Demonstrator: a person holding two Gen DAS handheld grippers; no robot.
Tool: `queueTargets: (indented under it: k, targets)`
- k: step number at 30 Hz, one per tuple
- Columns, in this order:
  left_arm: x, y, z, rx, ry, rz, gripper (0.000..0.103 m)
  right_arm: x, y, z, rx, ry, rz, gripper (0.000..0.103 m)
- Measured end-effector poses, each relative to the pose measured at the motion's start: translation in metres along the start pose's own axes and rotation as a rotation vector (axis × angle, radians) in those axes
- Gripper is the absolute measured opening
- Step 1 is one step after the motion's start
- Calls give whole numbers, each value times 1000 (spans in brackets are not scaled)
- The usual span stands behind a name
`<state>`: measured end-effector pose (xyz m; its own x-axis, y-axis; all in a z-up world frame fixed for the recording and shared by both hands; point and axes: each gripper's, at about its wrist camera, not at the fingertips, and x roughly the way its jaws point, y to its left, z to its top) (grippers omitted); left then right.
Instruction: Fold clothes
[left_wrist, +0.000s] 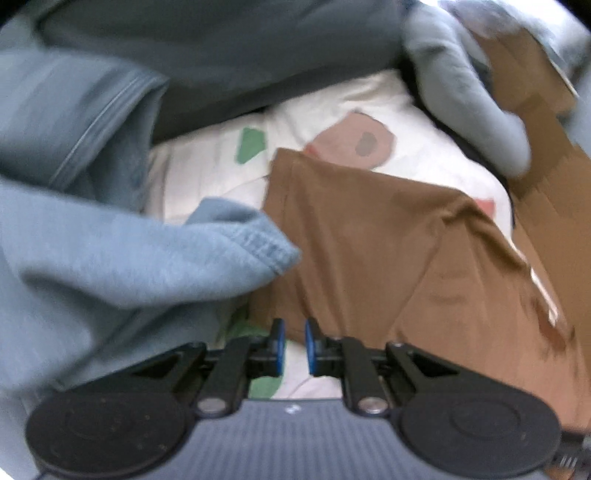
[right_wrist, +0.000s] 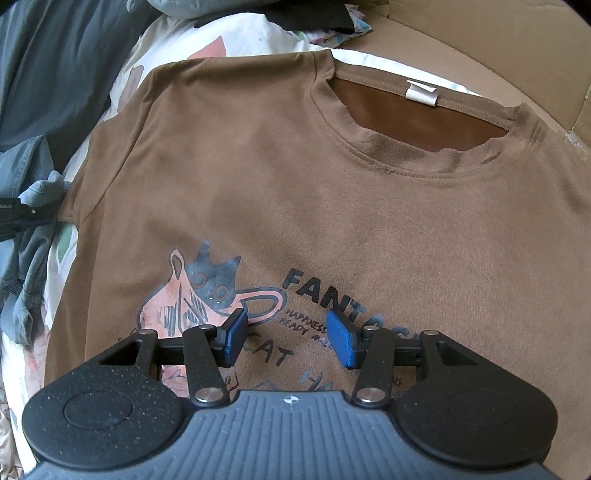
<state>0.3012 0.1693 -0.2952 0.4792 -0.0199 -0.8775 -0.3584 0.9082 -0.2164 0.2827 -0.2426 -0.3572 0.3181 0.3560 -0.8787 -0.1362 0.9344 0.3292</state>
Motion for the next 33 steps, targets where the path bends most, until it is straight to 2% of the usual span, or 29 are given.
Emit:
queueTargets:
  k: [7,11,16,21,24,29,31,33]
  targets:
    - [13,14,-5,-168,-68,-40,21,-1,-6,0,48,-4,24,54]
    - [22,18,-8,-261,-65,-32,24,-1,-9,2,62,1,38,54]
    - [19,17,-12,-302,-51,-16,24,0,-8,3,49,4,37,54]
    - [13,28,-17,-405,-63,-19,32,0,-8,3,50,3,38,54]
    - [14,36,-19,-468,-68,-36,33,0,-8,3,48,4,37,54]
    - [22,43,-18,-532,-82,-45,30,0,-7,2,45,5,32,54]
    - [26,44,-17,-555,-83,-44,24,0,-7,2,45,4,30,54]
    - [24,42,-14,-520,-104,-29,13,0,-6,2,44,4,27,54]
